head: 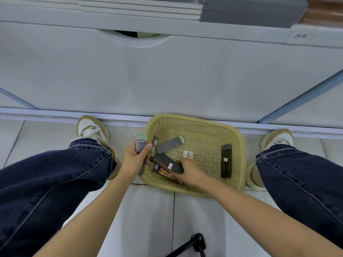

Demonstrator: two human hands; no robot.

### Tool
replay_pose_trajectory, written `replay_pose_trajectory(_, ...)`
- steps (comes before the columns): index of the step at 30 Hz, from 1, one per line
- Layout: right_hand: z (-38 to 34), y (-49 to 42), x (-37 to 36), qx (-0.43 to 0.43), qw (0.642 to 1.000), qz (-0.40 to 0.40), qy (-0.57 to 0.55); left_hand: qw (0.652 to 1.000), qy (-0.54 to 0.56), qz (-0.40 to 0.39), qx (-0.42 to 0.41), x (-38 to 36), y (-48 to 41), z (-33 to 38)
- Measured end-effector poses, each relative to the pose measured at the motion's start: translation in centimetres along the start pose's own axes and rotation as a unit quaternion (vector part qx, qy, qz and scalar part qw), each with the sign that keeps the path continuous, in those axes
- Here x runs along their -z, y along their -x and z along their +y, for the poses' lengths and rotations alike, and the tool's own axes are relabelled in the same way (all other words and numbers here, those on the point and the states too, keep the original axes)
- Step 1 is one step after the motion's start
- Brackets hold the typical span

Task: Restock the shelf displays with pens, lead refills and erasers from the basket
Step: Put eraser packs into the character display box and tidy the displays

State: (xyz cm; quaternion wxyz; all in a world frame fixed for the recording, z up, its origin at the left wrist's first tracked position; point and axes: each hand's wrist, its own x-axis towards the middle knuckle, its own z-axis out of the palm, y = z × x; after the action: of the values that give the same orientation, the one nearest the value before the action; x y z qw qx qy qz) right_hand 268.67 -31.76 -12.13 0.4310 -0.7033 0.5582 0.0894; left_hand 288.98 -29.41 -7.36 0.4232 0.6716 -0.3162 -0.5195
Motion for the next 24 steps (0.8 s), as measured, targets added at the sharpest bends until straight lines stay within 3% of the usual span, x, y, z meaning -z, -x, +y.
replay_pose_trajectory(6, -0.2, -0.5, 0.6, -0.009, 0.997, -0.071, -0.010, 1.000, -0.005, -0.010, 0.010, 0.1, -0.1, -0.1)
replay_pose_trajectory(13, 0.4, 1.1, 8.8, 0.045, 0.990, -0.105, -0.079, 0.995, -0.097, 0.013, -0.012, -0.9, -0.4, 1.6)
replay_pose_trajectory(18, -1.9, 3.2, 14.0, 0.107, 0.981, -0.132, -0.093, 0.969, -0.185, -0.158, -0.046, -2.4, 0.4, 5.5)
replay_pose_trajectory(21, -3.1, 4.6, 15.8, 0.123, 0.979, -0.105, -0.128, 0.968, -0.147, -0.197, -0.057, -3.0, 1.5, 7.3)
replay_pose_trajectory(24, -3.6, 6.2, 16.8, 0.146, 0.949, -0.070, -0.272, 0.986, -0.056, -0.156, -0.035, -3.0, 2.7, 8.9)
